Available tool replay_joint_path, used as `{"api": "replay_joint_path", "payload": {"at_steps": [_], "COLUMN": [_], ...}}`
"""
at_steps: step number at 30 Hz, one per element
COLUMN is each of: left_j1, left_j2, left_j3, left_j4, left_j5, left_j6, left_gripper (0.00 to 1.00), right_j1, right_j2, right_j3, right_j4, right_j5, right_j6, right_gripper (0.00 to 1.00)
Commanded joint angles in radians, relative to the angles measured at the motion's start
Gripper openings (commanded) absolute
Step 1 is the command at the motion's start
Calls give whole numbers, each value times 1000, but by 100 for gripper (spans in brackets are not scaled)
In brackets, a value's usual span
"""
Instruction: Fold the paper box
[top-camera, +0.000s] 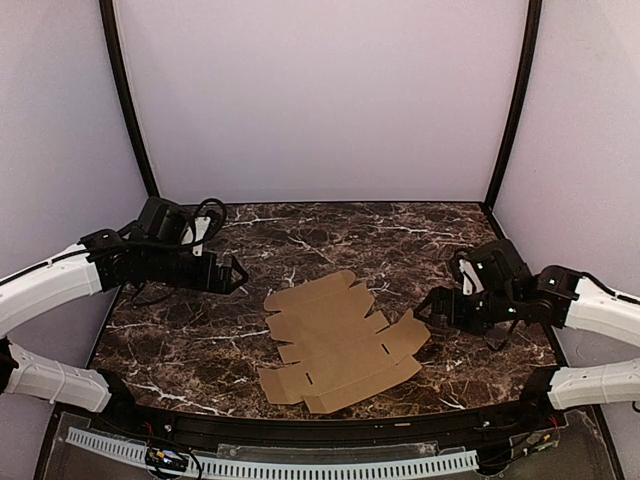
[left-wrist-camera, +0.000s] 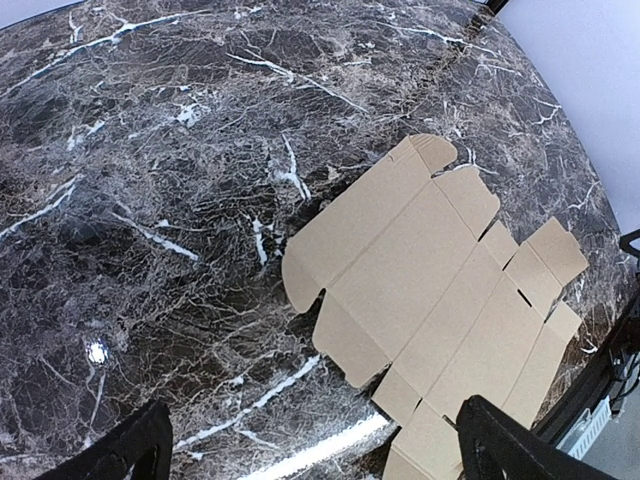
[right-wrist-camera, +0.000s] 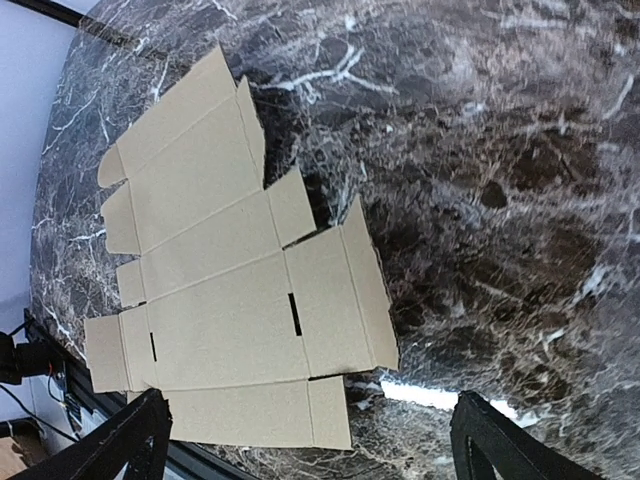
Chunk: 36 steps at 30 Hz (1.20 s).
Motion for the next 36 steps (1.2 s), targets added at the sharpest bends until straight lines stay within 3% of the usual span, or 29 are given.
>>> {"api": "replay_joint_path", "payload": {"at_steps": [1,7,15,25,33,36], "left_j1": [-6,-6,-6,-6,-6,-6], "left_j2": [-28,-22,-20,-26,-36,-39], "left_j3": [-28,-44,-44,-51,-48,-45], "left_j4": [1,5,8,11,8,6], "left_j5": [9,13,14,20,18,13], "left_j6": [18,24,27,20,15,15], "left_gripper": [100,100,100,100,100,100], "right_j1": [39,90,190,269,289,290], "right_j2": [-23,-8,70,110,121,107], "right_j3": [-104,-275,-352,-391,-407,-409], "right_j4": [75,318,512,572,582,582], "right_j5": [-20,-88,-52,3,8,34], "right_j6": [210,401,499,559,579,578], "right_gripper": [95,86,77,56,27,12]}}
